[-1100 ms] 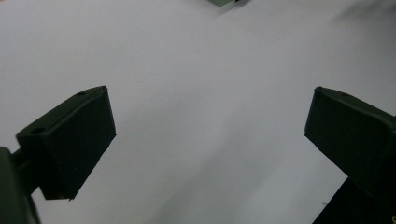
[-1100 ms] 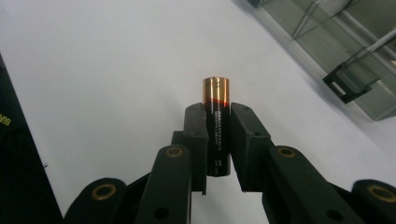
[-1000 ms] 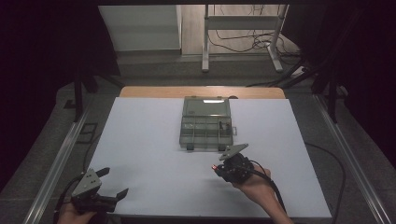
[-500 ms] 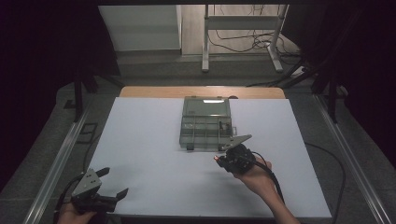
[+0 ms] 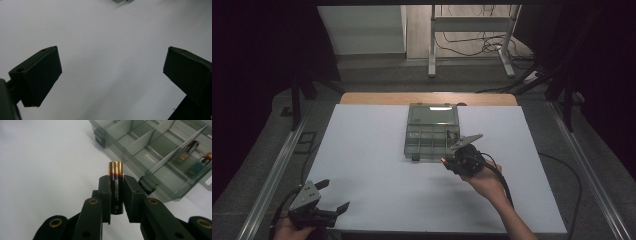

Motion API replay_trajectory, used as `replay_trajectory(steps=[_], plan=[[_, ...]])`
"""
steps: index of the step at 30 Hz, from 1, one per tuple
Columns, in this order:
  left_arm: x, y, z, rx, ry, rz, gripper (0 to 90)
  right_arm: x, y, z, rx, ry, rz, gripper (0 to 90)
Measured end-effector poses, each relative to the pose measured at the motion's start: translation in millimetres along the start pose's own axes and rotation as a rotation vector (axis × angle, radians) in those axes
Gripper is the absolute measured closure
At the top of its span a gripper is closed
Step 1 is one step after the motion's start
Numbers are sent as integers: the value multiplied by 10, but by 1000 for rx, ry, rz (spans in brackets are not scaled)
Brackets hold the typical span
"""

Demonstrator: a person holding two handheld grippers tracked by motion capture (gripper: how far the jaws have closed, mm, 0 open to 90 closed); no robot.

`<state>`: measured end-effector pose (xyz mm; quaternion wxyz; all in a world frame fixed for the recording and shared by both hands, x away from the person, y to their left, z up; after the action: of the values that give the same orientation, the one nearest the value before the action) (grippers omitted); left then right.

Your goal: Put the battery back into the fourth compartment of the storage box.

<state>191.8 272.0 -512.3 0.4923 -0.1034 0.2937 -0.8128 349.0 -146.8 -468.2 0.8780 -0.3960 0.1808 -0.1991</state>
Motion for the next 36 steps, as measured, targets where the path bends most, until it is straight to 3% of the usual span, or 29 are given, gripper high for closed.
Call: replay_trajectory(steps=[15, 36], plan=[[2, -1, 0, 0, 3, 0, 24, 224, 41, 211, 5, 41, -15, 764], [0, -3, -1, 4, 1, -2, 24, 592, 133, 531, -9, 77, -100, 763]])
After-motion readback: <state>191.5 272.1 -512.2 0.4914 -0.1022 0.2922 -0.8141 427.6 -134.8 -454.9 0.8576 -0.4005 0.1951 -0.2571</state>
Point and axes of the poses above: each handheld gripper's, and its own axes: y roughly forward along the jaws, z roughly out of its top, x roughly to its right, the point moved 2 cm from there along y, roughly forward along the jaws, and after that the axes turned 10 degrees about z, right-handed, at the moved point
